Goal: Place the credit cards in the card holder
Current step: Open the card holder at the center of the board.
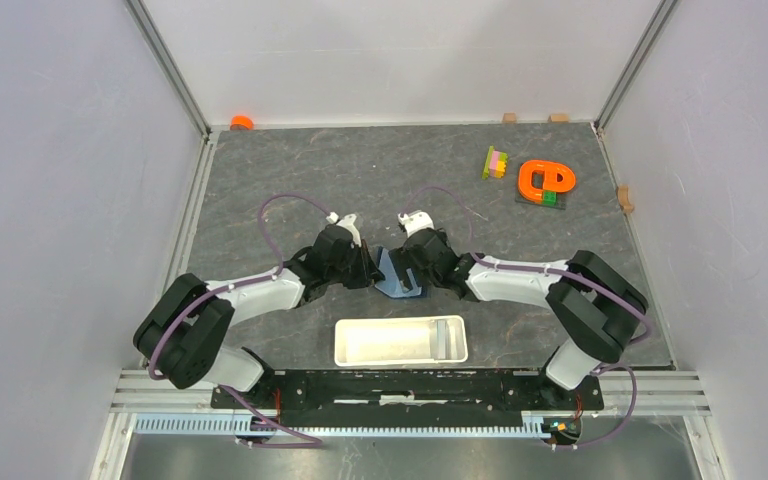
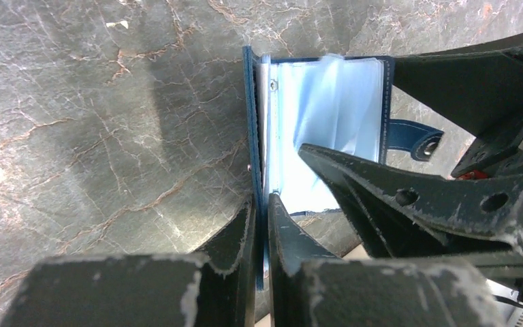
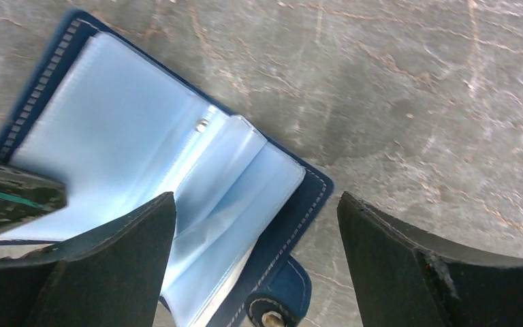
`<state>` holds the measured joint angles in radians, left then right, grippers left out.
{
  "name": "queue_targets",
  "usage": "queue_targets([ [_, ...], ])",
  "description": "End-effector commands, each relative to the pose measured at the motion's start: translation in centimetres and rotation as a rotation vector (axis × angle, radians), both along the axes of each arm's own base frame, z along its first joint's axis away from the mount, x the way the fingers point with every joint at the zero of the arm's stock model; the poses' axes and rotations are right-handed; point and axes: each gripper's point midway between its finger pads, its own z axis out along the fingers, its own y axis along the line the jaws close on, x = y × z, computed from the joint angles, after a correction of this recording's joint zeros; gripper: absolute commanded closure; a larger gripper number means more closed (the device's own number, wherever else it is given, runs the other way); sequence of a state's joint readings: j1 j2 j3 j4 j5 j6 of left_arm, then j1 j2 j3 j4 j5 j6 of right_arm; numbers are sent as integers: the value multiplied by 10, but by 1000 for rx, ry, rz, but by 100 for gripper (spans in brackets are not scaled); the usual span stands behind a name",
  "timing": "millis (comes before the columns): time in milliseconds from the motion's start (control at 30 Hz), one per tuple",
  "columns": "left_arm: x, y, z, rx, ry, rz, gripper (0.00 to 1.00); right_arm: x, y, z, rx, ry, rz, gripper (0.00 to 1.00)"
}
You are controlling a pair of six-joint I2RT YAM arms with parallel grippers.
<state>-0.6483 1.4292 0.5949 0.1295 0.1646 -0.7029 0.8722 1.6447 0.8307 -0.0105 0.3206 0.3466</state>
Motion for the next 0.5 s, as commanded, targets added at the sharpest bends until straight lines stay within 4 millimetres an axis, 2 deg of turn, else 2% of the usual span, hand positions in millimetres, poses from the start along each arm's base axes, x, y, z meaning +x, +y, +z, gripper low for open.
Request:
queue_targets([
  [0, 5, 6, 4, 4, -18, 62, 98, 3, -34, 7, -69, -42, -99, 8],
  [267, 9, 20, -8, 15, 9, 171, 98, 7, -84, 8, -112, -42, -198, 7],
  [367, 9, 18, -7, -25, 14, 198, 98, 9, -94, 13, -105, -44, -218, 7],
  [467, 11, 14, -4, -65, 17, 210, 98, 13, -91, 33, -65, -71, -215, 7],
])
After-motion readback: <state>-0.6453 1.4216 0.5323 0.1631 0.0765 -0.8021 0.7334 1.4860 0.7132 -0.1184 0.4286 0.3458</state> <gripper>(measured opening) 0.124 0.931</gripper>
